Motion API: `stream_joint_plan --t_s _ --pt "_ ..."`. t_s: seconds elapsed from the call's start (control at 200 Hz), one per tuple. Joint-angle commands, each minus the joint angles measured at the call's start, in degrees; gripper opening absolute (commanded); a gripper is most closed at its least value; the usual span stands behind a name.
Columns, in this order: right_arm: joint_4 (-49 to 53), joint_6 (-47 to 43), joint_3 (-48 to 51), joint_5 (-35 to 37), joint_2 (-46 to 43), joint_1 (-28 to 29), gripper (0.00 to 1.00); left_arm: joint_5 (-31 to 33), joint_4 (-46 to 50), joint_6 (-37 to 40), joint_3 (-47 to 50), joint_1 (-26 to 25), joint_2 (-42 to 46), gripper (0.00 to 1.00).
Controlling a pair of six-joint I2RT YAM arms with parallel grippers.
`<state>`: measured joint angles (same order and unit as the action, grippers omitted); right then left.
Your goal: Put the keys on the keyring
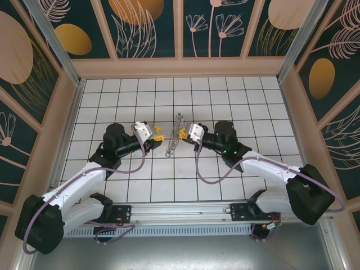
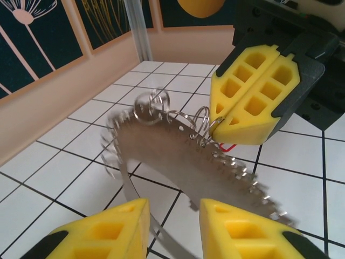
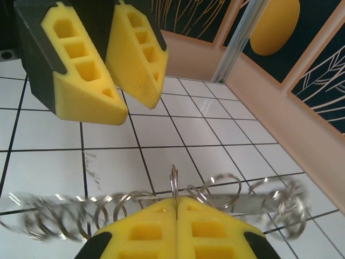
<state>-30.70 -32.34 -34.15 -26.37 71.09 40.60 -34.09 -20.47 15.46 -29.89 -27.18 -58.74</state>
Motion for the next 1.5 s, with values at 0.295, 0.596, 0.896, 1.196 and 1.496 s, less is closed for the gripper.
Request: stream_joint_plan --t_s 0.295,0.596,0.896,1.196,1.496 --pt "-1.6 -5.09 0.28 -3.15 -3.5 0.45 0.0 -14.08 8.07 5.74 -7.78 -0.26 -2.05 0.33" --pt "0.74 -3.29 -0.96 -8.34 -2.58 0.36 0.0 -17.41 15.69 11.25 -12.71 -0.4 -6.88 0.32" --pt "2.57 -1.59 -2.45 -12.93 -0.81 -1.38 0.0 -19.01 20.48 14.97 -15.32 -0.51 -10.22 0.32" --pt "1.55 0.15 -3.11 -14.91 0.89 -2.23 0.0 -20.38 20.77 15.62 -15.56 -1.53 -11.75 0.31" --pt "0.91 1.37 -3.38 -16.42 1.77 -2.37 0.0 -17.93 18.38 14.61 -14.59 -2.26 -12.28 0.33"
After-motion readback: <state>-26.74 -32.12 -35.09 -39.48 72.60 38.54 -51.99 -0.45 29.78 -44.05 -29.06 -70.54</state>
